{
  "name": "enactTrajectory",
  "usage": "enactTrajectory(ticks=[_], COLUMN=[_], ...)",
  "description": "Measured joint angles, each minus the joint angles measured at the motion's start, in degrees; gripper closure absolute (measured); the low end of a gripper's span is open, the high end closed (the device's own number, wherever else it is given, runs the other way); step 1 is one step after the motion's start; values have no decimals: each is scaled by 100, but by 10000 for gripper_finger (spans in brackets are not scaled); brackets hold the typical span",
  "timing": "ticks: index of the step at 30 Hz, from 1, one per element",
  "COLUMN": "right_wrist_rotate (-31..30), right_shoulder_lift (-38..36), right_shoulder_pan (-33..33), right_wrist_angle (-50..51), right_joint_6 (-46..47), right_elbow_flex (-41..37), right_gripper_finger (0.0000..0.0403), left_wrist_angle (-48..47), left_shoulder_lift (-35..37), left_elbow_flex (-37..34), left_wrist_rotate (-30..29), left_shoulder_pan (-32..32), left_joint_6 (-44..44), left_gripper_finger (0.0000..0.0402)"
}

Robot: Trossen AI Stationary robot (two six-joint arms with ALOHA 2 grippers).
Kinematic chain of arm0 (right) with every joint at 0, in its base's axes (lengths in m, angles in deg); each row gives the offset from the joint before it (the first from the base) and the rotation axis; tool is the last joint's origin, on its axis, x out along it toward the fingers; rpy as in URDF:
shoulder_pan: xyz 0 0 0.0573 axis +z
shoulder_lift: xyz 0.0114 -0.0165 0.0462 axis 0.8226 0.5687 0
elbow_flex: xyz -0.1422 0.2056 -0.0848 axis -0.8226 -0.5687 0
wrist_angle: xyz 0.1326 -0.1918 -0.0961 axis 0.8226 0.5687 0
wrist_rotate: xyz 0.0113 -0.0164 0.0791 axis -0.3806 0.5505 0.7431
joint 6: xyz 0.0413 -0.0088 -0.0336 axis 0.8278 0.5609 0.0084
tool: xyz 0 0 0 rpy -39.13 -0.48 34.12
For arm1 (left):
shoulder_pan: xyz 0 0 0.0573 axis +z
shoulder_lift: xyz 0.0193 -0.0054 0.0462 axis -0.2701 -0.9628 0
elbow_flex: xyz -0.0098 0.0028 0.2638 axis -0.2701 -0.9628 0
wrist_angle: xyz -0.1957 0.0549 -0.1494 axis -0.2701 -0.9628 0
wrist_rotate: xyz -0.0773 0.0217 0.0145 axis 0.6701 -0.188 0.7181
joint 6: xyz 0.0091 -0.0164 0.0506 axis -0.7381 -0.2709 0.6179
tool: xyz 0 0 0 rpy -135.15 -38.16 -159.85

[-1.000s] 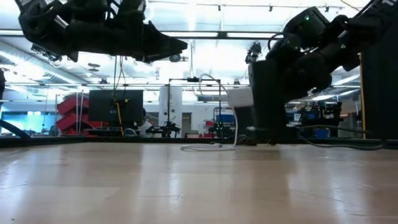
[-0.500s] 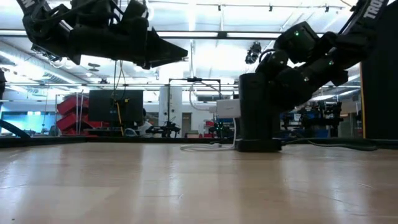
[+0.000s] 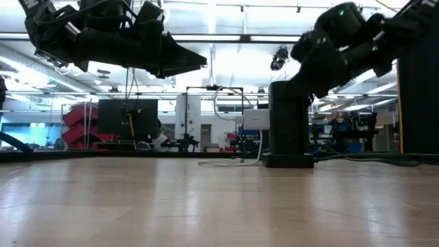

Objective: Insert USB
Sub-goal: Return to Home Position

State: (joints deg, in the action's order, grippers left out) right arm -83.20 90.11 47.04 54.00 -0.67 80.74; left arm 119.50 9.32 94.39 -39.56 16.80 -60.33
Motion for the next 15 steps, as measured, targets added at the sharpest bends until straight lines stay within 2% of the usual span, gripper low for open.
enactTrajectory(ticks=[5, 9, 12, 15], right_wrist_rotate=[156, -11, -471, -755], right_shoulder_lift=[-1059, -2194, -2950, -3539], right_shoulder_pan=[42, 35, 29, -64], right_wrist_angle=[456, 1336, 2229, 2544], right_joint_6=[-235, -428, -832, -1128], right_elbow_flex=[0, 7, -13, -153], right_gripper_finger=[126, 149, 186, 240], left_wrist_angle=[-164, -1084, -1795, -2247], left_shoulder_lift=[328, 1194, 1973, 2685], left_elbow_flex=[0, 0, 0, 0], left_wrist_rotate=[0, -9, -270, -413], left_shoulder_pan=[0, 0, 0, 32], left_joint_6=[22, 219, 144, 150], left_gripper_finger=[190, 209, 266, 355])
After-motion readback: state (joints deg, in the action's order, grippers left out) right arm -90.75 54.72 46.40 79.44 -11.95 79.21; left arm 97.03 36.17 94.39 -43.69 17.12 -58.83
